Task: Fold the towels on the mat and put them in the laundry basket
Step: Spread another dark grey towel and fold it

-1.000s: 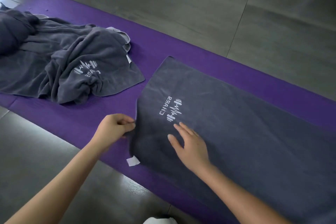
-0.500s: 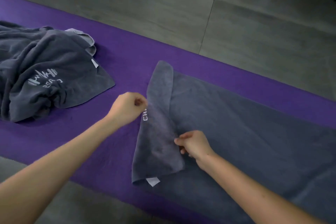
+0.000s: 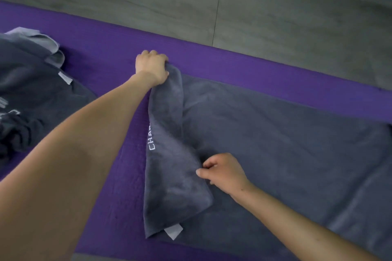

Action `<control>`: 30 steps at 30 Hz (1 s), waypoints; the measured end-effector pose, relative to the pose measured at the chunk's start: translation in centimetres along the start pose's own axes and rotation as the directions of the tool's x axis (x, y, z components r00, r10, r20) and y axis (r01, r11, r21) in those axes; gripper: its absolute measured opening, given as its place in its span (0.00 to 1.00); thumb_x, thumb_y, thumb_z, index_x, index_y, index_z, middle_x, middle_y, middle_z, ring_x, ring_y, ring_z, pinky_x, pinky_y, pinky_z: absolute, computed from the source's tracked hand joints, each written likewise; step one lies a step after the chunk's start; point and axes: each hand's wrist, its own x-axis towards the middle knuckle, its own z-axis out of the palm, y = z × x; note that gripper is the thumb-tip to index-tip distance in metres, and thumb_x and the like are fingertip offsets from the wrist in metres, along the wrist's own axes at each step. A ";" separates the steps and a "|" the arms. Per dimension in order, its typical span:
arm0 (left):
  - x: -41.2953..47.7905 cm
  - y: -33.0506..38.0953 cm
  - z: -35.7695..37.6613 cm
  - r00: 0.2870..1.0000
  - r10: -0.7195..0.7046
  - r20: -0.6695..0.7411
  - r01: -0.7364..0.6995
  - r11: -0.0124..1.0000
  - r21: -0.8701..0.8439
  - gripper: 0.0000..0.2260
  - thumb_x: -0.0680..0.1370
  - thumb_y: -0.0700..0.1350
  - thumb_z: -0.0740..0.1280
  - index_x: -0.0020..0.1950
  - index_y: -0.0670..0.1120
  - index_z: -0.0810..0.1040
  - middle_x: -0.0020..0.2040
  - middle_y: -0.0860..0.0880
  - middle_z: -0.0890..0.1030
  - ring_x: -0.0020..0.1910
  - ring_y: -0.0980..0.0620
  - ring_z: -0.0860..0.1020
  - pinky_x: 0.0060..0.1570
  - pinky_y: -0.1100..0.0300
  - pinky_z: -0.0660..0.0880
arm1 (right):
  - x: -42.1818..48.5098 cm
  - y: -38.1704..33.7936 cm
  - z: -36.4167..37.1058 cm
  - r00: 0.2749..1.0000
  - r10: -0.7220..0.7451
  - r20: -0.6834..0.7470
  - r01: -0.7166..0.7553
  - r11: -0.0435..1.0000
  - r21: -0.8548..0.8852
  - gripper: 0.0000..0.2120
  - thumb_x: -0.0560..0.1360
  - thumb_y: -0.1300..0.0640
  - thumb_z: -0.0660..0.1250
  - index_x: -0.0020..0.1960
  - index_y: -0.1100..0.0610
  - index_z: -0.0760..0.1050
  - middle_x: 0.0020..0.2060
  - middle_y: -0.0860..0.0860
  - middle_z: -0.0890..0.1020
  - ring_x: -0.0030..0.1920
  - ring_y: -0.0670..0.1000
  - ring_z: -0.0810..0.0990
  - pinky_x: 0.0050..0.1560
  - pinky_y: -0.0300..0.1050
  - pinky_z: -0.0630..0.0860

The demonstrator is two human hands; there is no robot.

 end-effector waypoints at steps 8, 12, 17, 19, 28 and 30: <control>-1.4 1.1 -3.1 0.978 0.032 -0.208 -0.106 0.929 -0.355 0.09 0.73 0.47 0.69 0.52 0.47 0.82 0.55 0.43 0.79 0.57 0.41 0.73 0.58 0.54 0.68 | -2.2 1.1 -2.8 0.998 0.022 0.065 -0.038 0.966 0.255 0.07 0.74 0.56 0.69 0.39 0.58 0.76 0.35 0.52 0.77 0.37 0.47 0.73 0.43 0.43 0.70; -2.9 3.7 -6.1 0.983 0.004 -0.185 -0.097 0.862 -0.498 0.11 0.73 0.49 0.70 0.53 0.45 0.81 0.53 0.45 0.81 0.55 0.46 0.77 0.53 0.58 0.70 | -4.8 2.9 -5.7 0.994 0.036 0.105 -0.070 0.935 0.346 0.10 0.77 0.60 0.64 0.37 0.57 0.69 0.37 0.57 0.78 0.35 0.51 0.75 0.39 0.44 0.72; -4.0 9.6 -9.5 0.982 0.135 -0.132 -0.186 0.822 -0.538 0.09 0.74 0.46 0.70 0.50 0.42 0.80 0.43 0.47 0.78 0.42 0.53 0.75 0.44 0.62 0.69 | -8.9 6.8 -10.6 0.991 0.076 0.114 -0.121 0.873 0.472 0.10 0.78 0.62 0.64 0.38 0.57 0.69 0.34 0.52 0.81 0.31 0.47 0.79 0.33 0.38 0.77; -4.2 12.7 -10.5 0.975 0.197 -0.100 -0.218 0.775 -0.593 0.05 0.74 0.43 0.71 0.47 0.42 0.79 0.37 0.45 0.78 0.33 0.57 0.75 0.40 0.63 0.72 | -10.5 9.1 -12.7 0.993 0.092 0.074 -0.117 0.852 0.510 0.11 0.77 0.63 0.64 0.37 0.56 0.70 0.32 0.52 0.80 0.31 0.47 0.77 0.32 0.37 0.76; -5.1 32.0 -12.0 0.921 0.383 0.076 -0.249 0.726 -0.641 0.07 0.76 0.37 0.68 0.40 0.45 0.74 0.34 0.46 0.74 0.26 0.59 0.75 0.23 0.70 0.74 | -17.3 22.6 -20.1 0.982 0.168 -0.083 -0.085 0.795 0.601 0.06 0.76 0.65 0.65 0.41 0.60 0.74 0.28 0.50 0.78 0.25 0.42 0.74 0.28 0.34 0.72; -5.6 36.7 -11.6 0.899 0.420 0.124 -0.255 0.732 -0.632 0.05 0.76 0.37 0.67 0.42 0.43 0.74 0.35 0.46 0.73 0.31 0.53 0.74 0.24 0.68 0.75 | -18.3 25.6 -21.4 0.978 0.171 -0.121 -0.060 0.780 0.623 0.07 0.76 0.66 0.65 0.39 0.60 0.74 0.26 0.49 0.76 0.24 0.41 0.72 0.27 0.33 0.70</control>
